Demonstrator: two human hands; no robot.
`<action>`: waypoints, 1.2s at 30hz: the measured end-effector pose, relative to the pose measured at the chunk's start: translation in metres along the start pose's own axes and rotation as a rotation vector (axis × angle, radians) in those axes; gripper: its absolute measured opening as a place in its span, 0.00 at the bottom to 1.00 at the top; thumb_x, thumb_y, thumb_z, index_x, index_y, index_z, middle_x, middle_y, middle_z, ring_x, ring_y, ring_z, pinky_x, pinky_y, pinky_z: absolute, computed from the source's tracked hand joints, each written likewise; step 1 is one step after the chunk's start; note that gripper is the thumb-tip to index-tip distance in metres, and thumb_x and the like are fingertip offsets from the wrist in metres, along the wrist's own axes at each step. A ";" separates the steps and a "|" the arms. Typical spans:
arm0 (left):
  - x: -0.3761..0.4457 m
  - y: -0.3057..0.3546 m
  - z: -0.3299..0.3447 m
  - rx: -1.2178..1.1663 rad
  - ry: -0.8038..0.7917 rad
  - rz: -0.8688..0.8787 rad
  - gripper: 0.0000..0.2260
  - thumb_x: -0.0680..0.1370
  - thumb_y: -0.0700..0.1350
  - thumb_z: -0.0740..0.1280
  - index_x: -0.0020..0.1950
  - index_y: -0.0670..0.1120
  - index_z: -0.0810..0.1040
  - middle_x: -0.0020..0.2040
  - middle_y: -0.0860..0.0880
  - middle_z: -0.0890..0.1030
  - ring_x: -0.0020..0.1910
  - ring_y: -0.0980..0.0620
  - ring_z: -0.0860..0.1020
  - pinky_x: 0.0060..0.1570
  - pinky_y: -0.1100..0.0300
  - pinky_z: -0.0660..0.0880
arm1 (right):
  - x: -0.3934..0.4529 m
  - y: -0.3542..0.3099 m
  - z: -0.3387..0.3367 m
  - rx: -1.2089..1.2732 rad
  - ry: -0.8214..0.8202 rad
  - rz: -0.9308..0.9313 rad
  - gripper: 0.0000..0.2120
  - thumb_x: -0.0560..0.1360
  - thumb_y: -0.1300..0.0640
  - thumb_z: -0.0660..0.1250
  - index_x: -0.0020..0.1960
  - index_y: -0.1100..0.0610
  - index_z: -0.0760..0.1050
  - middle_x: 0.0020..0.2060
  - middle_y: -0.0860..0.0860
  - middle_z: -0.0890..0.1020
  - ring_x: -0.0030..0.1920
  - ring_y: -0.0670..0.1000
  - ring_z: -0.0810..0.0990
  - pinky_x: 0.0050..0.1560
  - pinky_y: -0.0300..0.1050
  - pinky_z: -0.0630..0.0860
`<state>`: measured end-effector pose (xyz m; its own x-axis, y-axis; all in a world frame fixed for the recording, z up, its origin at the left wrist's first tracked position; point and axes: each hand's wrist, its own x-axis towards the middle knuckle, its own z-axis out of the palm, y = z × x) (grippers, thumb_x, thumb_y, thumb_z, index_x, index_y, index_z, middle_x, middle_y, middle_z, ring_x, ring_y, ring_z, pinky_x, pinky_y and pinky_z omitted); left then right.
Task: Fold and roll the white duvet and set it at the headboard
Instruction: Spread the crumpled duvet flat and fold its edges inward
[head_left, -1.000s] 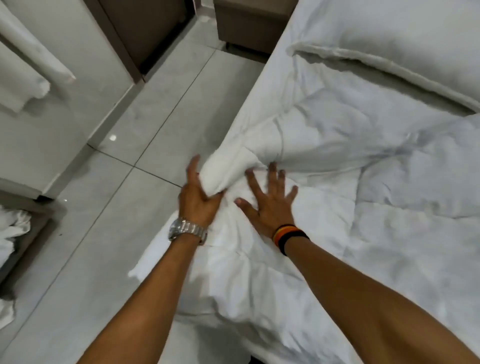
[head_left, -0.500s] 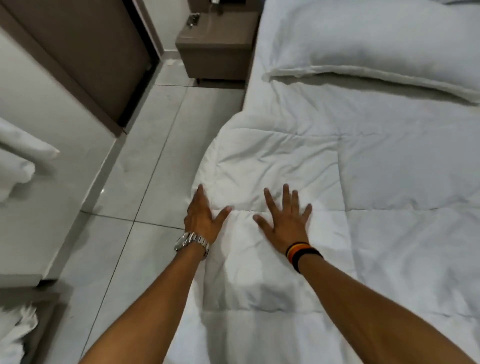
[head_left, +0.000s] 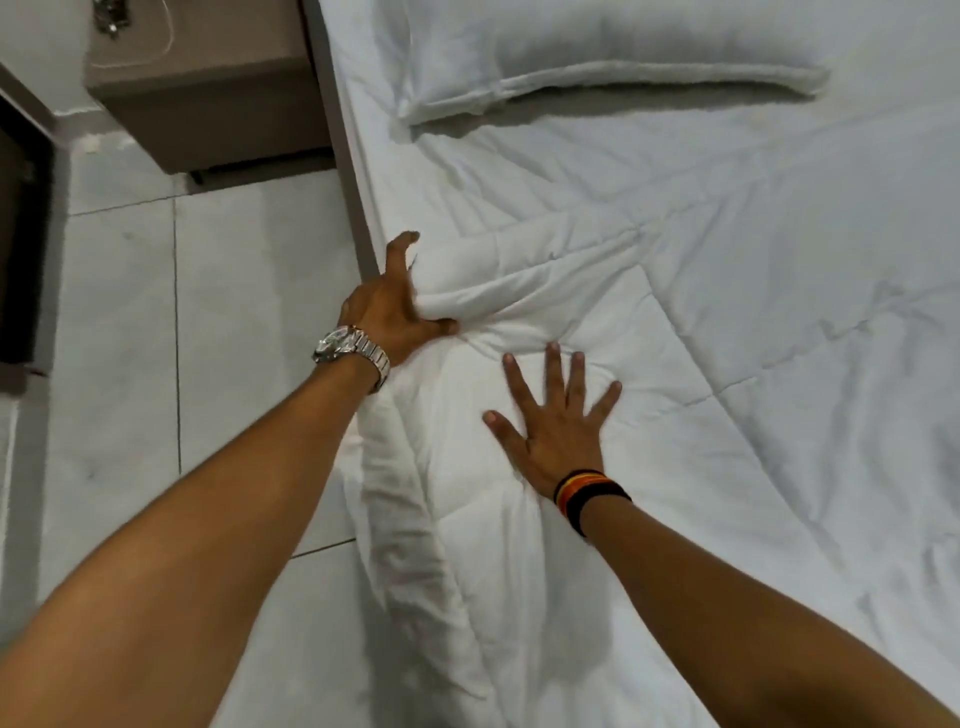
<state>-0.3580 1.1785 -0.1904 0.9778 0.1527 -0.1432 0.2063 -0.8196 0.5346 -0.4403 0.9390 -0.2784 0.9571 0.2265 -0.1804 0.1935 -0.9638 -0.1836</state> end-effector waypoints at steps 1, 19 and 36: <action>-0.005 -0.005 -0.014 0.045 0.038 0.006 0.52 0.66 0.61 0.80 0.81 0.56 0.52 0.60 0.41 0.82 0.56 0.34 0.82 0.52 0.48 0.76 | 0.000 -0.016 -0.006 0.054 0.003 -0.003 0.36 0.78 0.25 0.36 0.83 0.36 0.40 0.84 0.56 0.39 0.82 0.64 0.36 0.70 0.82 0.40; 0.002 -0.085 -0.068 0.041 -0.481 -0.134 0.54 0.58 0.66 0.83 0.78 0.66 0.59 0.74 0.50 0.71 0.74 0.43 0.68 0.71 0.43 0.69 | -0.108 -0.072 0.019 0.174 -0.023 0.173 0.39 0.79 0.25 0.40 0.85 0.41 0.44 0.83 0.53 0.39 0.83 0.56 0.39 0.79 0.67 0.38; 0.025 -0.097 -0.032 0.165 -0.398 0.291 0.50 0.72 0.56 0.78 0.84 0.46 0.52 0.77 0.34 0.66 0.73 0.31 0.69 0.69 0.38 0.69 | -0.170 -0.167 0.024 0.361 0.222 1.046 0.33 0.81 0.30 0.46 0.84 0.39 0.52 0.84 0.54 0.42 0.83 0.54 0.37 0.79 0.65 0.36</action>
<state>-0.3527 1.2797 -0.2192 0.8977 -0.2905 -0.3312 -0.1122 -0.8777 0.4658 -0.6408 1.0648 -0.2400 0.6367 -0.7327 -0.2404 -0.7647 -0.5601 -0.3186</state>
